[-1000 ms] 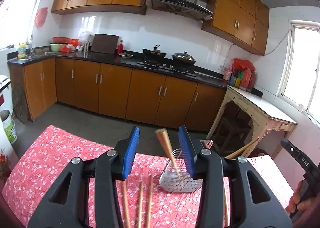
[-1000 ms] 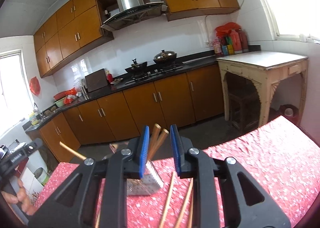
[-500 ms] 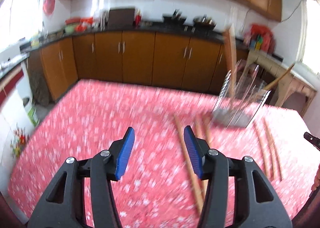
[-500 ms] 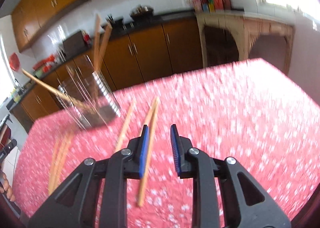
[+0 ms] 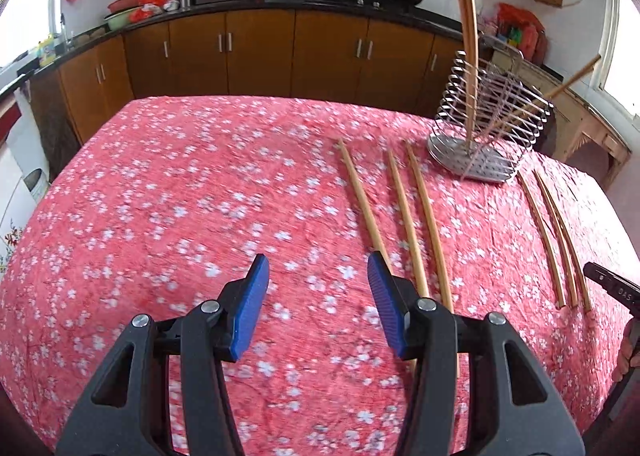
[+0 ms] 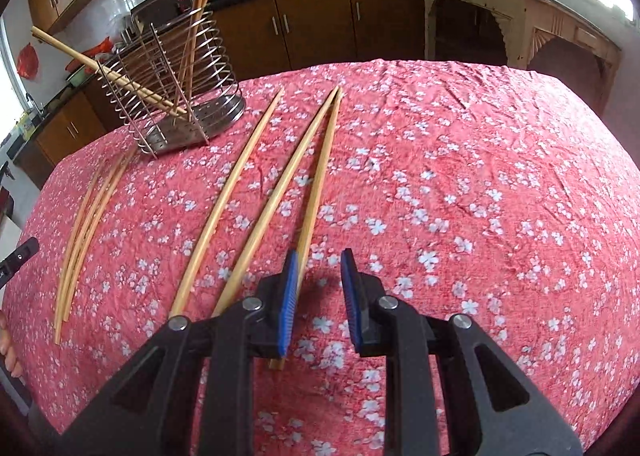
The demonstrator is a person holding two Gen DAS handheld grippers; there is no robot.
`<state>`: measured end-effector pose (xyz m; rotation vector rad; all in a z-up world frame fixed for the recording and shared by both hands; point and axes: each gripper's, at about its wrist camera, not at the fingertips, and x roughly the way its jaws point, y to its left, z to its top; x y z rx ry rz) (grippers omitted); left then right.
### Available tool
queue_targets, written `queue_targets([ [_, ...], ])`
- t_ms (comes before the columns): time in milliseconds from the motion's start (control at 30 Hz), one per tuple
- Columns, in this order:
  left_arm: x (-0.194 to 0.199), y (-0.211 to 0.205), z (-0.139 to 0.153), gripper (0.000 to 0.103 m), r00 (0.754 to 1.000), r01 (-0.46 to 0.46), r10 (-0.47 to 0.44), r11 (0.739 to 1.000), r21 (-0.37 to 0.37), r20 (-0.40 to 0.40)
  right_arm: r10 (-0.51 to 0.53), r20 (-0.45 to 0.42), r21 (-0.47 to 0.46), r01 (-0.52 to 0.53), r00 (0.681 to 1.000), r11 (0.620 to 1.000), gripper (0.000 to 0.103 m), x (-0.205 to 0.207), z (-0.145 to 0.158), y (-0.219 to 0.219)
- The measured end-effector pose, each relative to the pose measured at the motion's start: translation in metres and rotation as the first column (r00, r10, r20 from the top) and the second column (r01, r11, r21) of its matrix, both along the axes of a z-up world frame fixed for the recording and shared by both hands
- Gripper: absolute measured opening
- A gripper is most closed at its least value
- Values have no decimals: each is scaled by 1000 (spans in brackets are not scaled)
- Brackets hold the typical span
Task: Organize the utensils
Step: 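Return to the table and grasp a chopstick with the left tool while the right tool grasps another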
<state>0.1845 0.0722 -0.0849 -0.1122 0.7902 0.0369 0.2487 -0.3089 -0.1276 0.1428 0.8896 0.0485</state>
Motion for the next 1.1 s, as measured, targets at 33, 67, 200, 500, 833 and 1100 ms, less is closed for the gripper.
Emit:
queue_targets([
  [33, 2, -2, -1, 52, 1000, 5, -5, 1000, -5, -5, 5, 2, 0, -5, 1000, 1000, 23, 1, 0, 1],
  [67, 3, -4, -2, 52, 1000, 9, -9, 1000, -11, -10, 11, 2, -6, -11, 1000, 1000, 23, 1, 2, 2],
  [200, 8, -11, -2, 52, 1000, 15, -15, 1000, -27, -16, 41, 18, -35, -40, 999, 999, 23, 0, 6, 13],
  [500, 21, -27, -6, 46, 999, 33, -34, 999, -30, -40, -57, 4, -28, 57, 998, 998, 8, 7, 1, -8],
  [833, 26, -42, -23, 26, 993, 50, -48, 999, 11, -108, -61, 6, -10, 61, 998, 998, 8, 14, -1, -12],
  [1100, 31, -61, -28, 9, 993, 75, -66, 993, 89, -102, -64, 16, -18, 64, 998, 998, 8, 19, -2, -11],
])
